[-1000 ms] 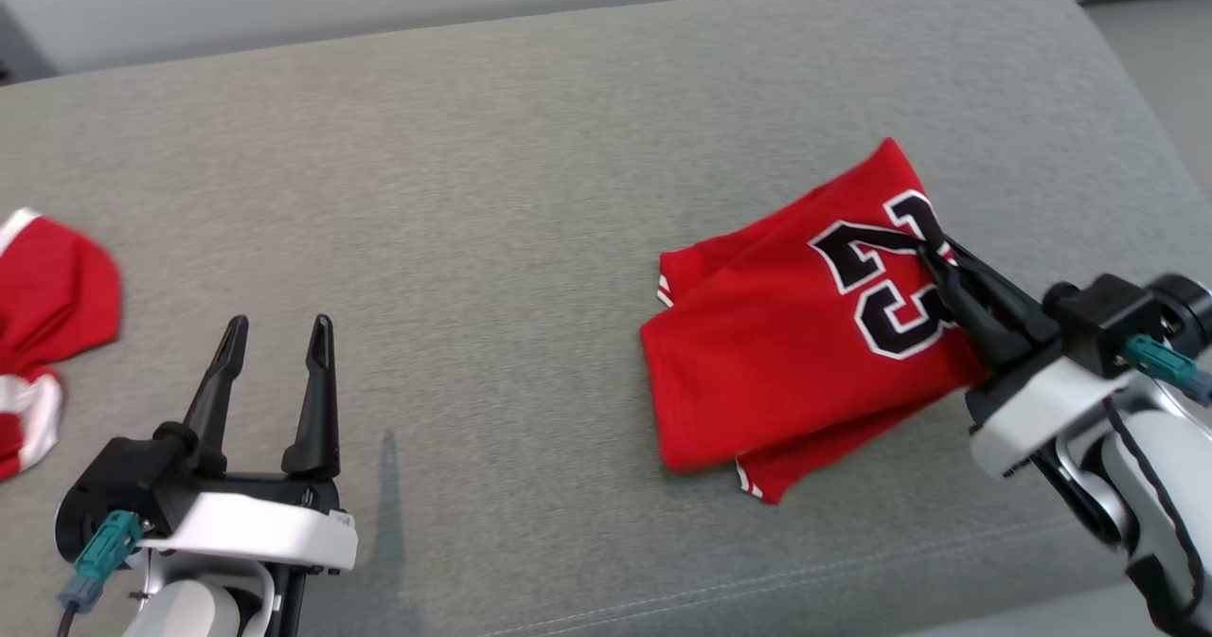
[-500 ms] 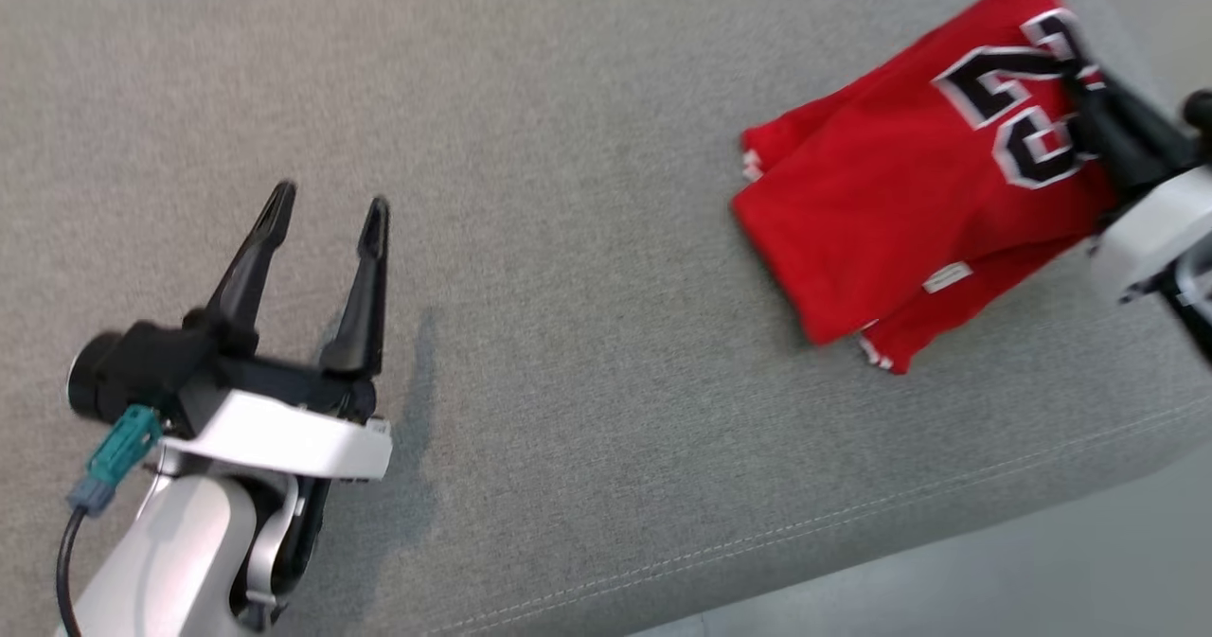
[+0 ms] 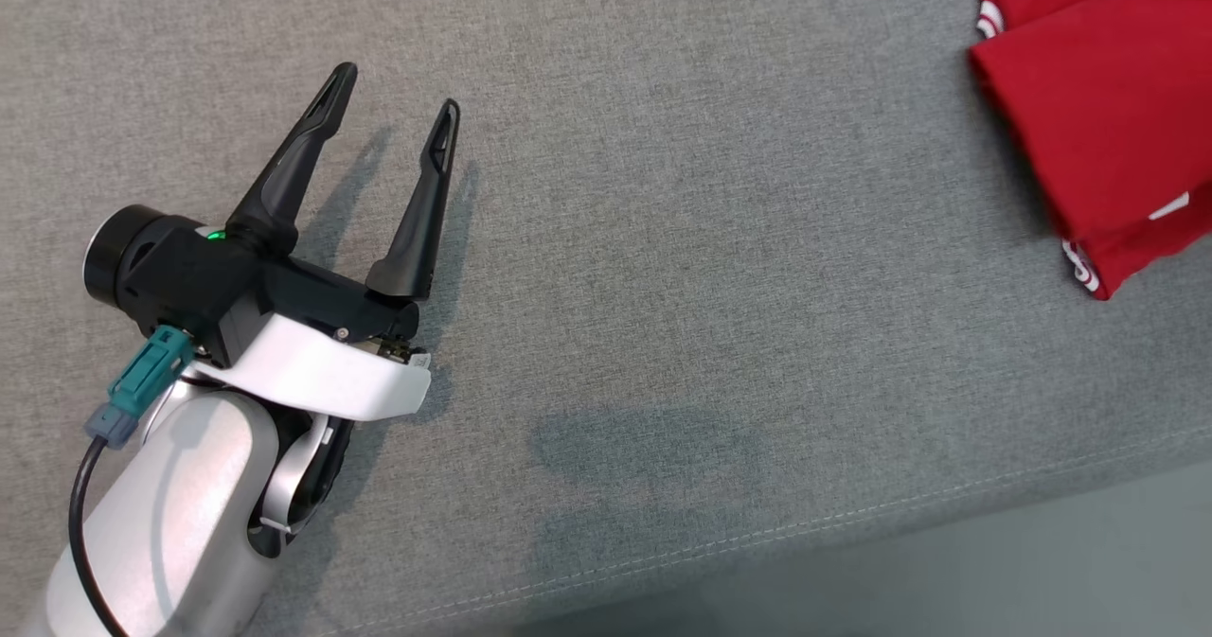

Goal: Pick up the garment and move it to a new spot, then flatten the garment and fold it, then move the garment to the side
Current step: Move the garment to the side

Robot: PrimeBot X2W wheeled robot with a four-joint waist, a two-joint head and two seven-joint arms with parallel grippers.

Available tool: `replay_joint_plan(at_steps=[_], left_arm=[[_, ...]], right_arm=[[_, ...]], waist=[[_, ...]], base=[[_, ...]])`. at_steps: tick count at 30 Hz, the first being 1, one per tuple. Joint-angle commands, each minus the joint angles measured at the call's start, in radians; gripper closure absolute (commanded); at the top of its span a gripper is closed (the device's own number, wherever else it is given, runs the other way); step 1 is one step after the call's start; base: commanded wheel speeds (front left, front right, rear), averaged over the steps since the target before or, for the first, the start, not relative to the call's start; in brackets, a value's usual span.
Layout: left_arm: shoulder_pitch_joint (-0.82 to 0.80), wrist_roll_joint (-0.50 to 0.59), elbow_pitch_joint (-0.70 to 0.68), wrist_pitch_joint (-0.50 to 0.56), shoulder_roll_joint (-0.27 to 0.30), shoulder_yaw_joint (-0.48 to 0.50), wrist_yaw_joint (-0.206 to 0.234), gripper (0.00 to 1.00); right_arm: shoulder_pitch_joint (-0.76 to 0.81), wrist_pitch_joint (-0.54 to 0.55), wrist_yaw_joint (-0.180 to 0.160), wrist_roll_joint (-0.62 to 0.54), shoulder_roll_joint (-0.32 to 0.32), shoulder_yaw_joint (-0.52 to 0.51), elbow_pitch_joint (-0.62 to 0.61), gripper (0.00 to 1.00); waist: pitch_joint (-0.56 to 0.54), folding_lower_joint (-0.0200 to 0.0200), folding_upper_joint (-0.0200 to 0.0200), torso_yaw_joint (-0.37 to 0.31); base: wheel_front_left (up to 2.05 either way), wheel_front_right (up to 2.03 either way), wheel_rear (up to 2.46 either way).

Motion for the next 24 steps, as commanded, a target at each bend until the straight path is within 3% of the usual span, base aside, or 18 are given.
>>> replay_joint_plan(at_steps=[1, 7, 13, 14, 19, 24], left_arm=[[-0.038, 0.014, -0.027, 0.006, 0.025, 0.029, -0.011, 0.0], [-0.042, 0.016, -0.024, 0.019, 0.042, 0.031, -0.009, 0.0], [-0.003, 0.002, -0.013, 0.011, 0.062, 0.059, 0.012, 0.0], [-0.003, 0.002, -0.013, 0.011, 0.062, 0.059, 0.012, 0.0], [0.055, -0.02, -0.011, -0.017, 0.077, 0.108, 0.049, 0.0], [0.118, -0.043, 0.001, -0.054, 0.078, 0.151, 0.077, 0.0]], right_arm=[[0.022, -0.013, 0.0, -0.014, -0.017, -0.061, 0.034, 0.0], [0.072, -0.013, 0.0, -0.066, 0.068, -0.221, -0.065, 0.0], [0.208, -0.013, 0.0, -0.108, 0.229, -0.313, -0.375, 0.0], [0.208, -0.013, 0.0, -0.108, 0.229, -0.313, -0.375, 0.0], [0.349, -0.013, 0.0, -0.196, 0.365, -0.31, -0.597, 0.0], [0.483, -0.013, 0.0, -0.22, 0.443, -0.323, -0.74, 0.0]], waist=[[0.017, 0.0, 0.0, -0.001], [0.003, 0.0, 0.0, -0.03], [-0.058, 0.0, 0.0, -0.029], [-0.058, 0.0, 0.0, -0.029], [-0.112, 0.0, 0.0, 0.02], [-0.166, 0.0, 0.0, 0.1]], base=[[0.0, 0.0, 0.0], [0.0, 0.0, 0.0], [0.0, 0.0, 0.0], [0.0, 0.0, 0.0], [0.0, 0.0, 0.0], [0.0, 0.0, 0.0]])
